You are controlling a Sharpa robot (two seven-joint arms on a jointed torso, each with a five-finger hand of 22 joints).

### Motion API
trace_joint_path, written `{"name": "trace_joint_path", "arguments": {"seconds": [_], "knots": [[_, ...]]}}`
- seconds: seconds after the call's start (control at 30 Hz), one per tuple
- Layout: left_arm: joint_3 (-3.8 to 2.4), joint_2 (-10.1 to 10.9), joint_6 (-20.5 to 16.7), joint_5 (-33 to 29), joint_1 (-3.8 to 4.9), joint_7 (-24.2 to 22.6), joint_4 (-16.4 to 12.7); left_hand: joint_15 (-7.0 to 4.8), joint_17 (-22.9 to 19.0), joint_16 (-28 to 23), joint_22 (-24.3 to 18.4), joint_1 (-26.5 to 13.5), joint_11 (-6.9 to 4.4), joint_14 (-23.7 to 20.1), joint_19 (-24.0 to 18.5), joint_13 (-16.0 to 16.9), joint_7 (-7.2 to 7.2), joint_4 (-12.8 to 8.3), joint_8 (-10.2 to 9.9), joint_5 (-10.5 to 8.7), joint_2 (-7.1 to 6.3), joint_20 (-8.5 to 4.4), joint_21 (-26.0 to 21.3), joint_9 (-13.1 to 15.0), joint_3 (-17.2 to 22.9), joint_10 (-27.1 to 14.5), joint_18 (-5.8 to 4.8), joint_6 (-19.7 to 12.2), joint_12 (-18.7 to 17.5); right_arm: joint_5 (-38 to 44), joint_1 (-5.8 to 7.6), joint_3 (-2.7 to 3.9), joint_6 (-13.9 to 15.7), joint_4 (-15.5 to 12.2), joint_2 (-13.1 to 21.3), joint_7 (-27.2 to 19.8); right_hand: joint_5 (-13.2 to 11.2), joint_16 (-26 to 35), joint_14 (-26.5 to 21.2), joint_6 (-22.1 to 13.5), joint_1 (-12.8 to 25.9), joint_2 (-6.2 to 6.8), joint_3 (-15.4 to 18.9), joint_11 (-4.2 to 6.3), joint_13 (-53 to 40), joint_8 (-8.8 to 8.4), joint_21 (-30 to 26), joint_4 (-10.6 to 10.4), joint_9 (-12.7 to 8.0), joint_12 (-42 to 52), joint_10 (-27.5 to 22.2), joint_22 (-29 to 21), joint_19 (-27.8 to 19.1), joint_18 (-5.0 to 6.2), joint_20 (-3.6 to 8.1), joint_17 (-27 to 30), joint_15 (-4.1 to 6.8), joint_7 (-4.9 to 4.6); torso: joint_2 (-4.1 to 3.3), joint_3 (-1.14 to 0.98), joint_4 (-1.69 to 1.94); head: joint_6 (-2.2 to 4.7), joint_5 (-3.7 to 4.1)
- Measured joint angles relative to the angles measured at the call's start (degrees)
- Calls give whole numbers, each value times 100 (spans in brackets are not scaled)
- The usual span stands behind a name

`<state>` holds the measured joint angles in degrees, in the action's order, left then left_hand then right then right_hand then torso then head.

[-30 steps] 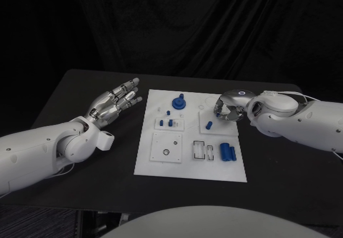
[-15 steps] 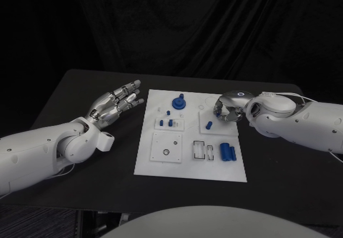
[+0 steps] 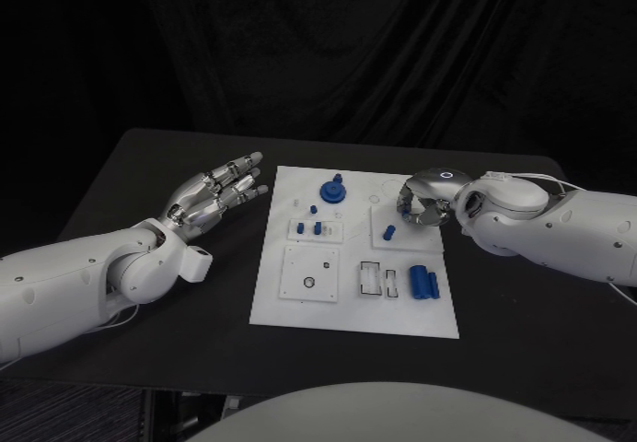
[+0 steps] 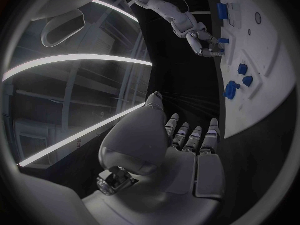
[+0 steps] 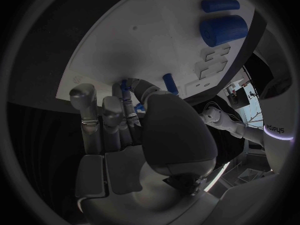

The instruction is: Assemble the parts on the task board

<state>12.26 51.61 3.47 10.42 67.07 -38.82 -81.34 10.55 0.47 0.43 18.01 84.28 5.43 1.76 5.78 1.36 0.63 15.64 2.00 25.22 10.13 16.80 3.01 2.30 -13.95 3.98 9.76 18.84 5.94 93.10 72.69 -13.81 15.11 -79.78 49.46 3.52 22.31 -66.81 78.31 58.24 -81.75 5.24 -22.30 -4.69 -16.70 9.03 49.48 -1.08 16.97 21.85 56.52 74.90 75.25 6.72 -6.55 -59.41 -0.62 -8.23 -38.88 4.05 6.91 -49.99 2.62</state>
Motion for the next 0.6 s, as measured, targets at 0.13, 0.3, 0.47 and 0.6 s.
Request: {"name": "trace_joint_path", "arguments": {"seconds": [0.13, 0.3, 0.47, 0.6], "knots": [[0, 0, 14, 0, -8, -1, 5, 0, -1, 0, -1, 0, 0, 0, 0, 0, 22, 0, 0, 37, 0, 0, 0, 0, 0, 0, 0, 22, 0, -1, -9, -7, 60, 8, 2, -32, -1, 0, 33, 79, -37, -36, -7, 19, 1, 48, 105, 39, 69, 19, 105, 0, 42, 0, 42, -22, 33, 39, -1, 1, 3, 0, 4], [0, 0, 26, 0, -16, -1, 17, 21, 4, 22, -1, 26, 0, 21, 0, 0, 72, 0, 22, 37, 26, 0, 0, 6, 0, 0, 0, 72, 0, -1, -21, -16, 139, 0, 21, -66, 11, 0, 42, 120, -59, -59, -15, 47, 13, 68, 161, 79, 116, 16, 135, 0, 62, 0, 62, -44, 42, 39, -1, 2, 3, 0, -5], [0, 0, 30, -1, -22, -1, 31, 20, 4, 22, -7, 26, 0, 21, 0, -1, 72, 1, 22, 60, 26, 0, 0, 6, 0, 0, 0, 72, 0, -1, -32, -25, 203, -39, 60, -73, 29, 0, 42, 120, -74, -74, -24, 30, 19, 68, 172, 88, 132, 2, 154, 0, 62, 0, 62, -43, 42, 40, 1, 3, -1, 0, -15], [0, 0, 31, -1, -26, -2, 35, 20, 3, 22, -7, 26, -1, 21, 0, -1, 72, 1, 22, 60, 26, 0, 0, 6, 0, 0, 0, 72, 0, -1, -32, -30, 254, -124, 132, -73, 29, 0, 42, 120, -75, -75, -32, 30, 18, 67, 172, 96, 133, -4, 154, 0, 62, 0, 62, -43, 42, 40, 2, 3, -1, 0, -31]]}}
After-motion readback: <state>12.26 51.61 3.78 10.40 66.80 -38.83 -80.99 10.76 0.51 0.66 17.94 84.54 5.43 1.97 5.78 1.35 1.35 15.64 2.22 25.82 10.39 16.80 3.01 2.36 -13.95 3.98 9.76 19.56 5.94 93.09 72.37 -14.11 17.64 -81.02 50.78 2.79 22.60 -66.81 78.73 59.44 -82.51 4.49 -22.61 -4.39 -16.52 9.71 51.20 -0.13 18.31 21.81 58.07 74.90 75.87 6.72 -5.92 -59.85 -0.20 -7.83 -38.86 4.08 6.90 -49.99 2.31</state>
